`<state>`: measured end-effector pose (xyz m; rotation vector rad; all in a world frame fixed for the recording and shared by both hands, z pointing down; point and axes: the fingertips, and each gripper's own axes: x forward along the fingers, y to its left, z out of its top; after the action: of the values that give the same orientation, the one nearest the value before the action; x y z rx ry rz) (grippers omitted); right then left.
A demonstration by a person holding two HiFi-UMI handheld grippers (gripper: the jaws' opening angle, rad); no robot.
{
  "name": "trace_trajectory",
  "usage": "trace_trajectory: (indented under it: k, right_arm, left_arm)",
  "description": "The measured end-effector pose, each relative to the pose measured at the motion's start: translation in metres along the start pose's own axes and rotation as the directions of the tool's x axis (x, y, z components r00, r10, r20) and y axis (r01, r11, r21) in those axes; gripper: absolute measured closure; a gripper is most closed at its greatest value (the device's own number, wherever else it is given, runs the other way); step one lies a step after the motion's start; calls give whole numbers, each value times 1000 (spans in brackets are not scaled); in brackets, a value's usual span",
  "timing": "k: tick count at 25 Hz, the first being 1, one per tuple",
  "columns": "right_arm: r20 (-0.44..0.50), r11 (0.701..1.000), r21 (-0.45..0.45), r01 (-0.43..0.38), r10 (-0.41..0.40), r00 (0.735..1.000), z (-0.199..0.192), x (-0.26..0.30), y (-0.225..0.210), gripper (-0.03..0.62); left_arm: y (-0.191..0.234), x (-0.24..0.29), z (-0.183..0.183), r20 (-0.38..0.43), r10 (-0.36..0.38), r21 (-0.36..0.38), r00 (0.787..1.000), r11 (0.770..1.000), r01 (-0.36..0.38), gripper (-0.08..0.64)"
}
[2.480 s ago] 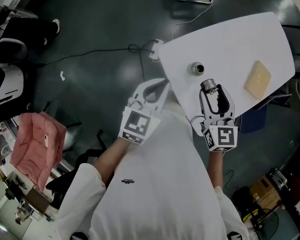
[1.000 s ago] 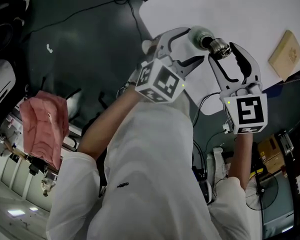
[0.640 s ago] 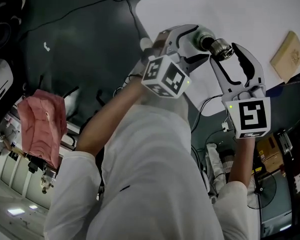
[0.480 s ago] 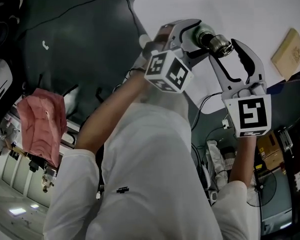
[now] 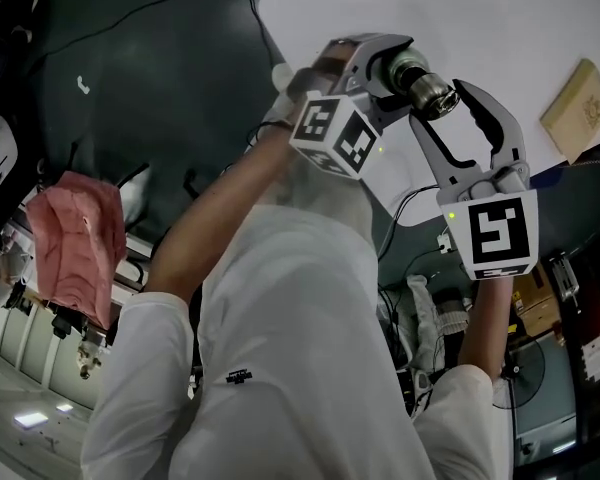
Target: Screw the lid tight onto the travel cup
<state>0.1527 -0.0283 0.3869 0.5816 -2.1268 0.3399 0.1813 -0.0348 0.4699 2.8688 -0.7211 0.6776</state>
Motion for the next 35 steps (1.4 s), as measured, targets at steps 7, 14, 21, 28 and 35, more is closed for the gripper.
trace_trajectory:
  k: [7, 14, 21, 28, 35]
  right_arm:
    - [-73, 987, -157, -34, 23, 997, 1, 4, 1, 351]
    - [-189, 937, -323, -136, 77, 979, 0, 17, 8, 351]
    - [-329, 825, -503, -258, 93, 940, -2, 25, 16, 351]
    - [-406, 713, -617, -333, 75, 911, -5, 29, 17, 351]
    - [-466, 549, -721, -422, 66, 882, -8, 31, 22, 351]
  left_arm:
    - [2, -2, 2, 63, -1, 0, 998, 1000, 2, 207]
    - [0, -4, 2, 120, -15, 0, 993, 1000, 15, 207]
    - [1, -6, 3, 153, -24, 4, 988, 1000, 24, 207]
    - [1, -7, 4, 170, -33, 7, 985, 999, 32, 207]
    - [1, -8, 3, 173, -37, 10, 984, 999, 35, 207]
